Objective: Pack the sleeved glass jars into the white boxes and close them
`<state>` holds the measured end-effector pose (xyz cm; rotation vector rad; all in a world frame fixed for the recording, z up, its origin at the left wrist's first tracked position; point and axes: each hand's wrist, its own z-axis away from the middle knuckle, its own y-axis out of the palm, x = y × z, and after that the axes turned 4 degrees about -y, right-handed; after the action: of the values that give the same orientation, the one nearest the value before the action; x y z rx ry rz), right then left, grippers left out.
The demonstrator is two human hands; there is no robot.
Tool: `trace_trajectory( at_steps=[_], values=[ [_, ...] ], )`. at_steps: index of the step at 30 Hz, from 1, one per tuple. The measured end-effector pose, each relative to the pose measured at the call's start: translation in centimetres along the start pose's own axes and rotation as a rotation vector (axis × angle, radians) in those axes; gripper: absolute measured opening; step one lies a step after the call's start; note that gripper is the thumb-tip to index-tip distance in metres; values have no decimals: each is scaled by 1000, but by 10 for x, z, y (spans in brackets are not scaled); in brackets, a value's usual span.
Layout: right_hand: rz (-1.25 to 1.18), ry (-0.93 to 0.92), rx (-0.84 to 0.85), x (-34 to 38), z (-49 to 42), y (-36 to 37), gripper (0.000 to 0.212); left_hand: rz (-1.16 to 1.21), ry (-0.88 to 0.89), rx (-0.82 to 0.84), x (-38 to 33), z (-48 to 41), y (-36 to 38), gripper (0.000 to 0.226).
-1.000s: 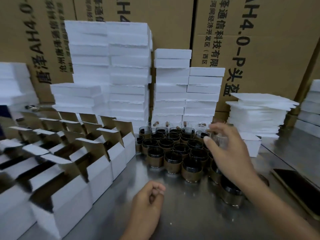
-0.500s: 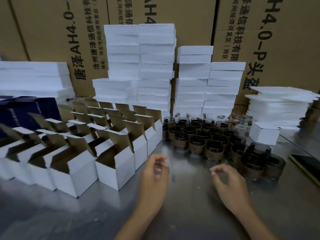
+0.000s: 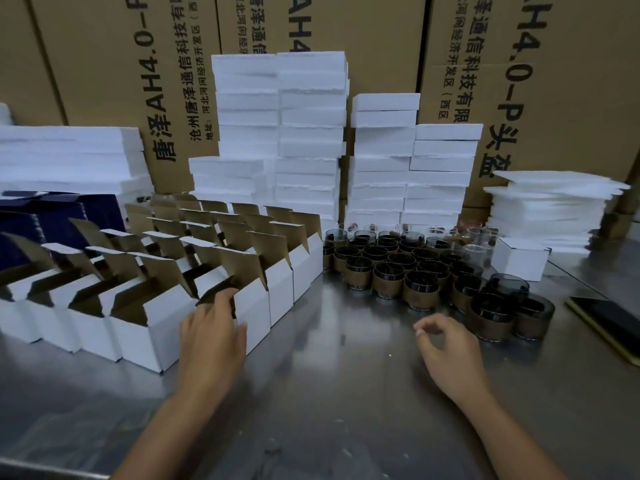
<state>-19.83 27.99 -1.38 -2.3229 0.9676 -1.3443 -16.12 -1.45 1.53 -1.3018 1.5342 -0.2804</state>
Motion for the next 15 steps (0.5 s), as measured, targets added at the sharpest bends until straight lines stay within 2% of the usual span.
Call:
trace_trajectory(
  at_steps=[5, 9, 11, 15],
  values=[
    [5, -1, 11, -1, -1, 1, 12, 42, 73, -27, -18, 7, -4, 52],
    [-33, -65, -9, 3, 1, 3, 20, 159, 293, -67, -52, 19, 4, 53],
    [-64, -124, 39, 4, 4, 4, 34, 180, 393, -65, -74, 26, 14, 53],
    [-187, -134, 191, 6, 5, 9, 71, 208, 465, -8, -116, 39, 43, 55]
  ],
)
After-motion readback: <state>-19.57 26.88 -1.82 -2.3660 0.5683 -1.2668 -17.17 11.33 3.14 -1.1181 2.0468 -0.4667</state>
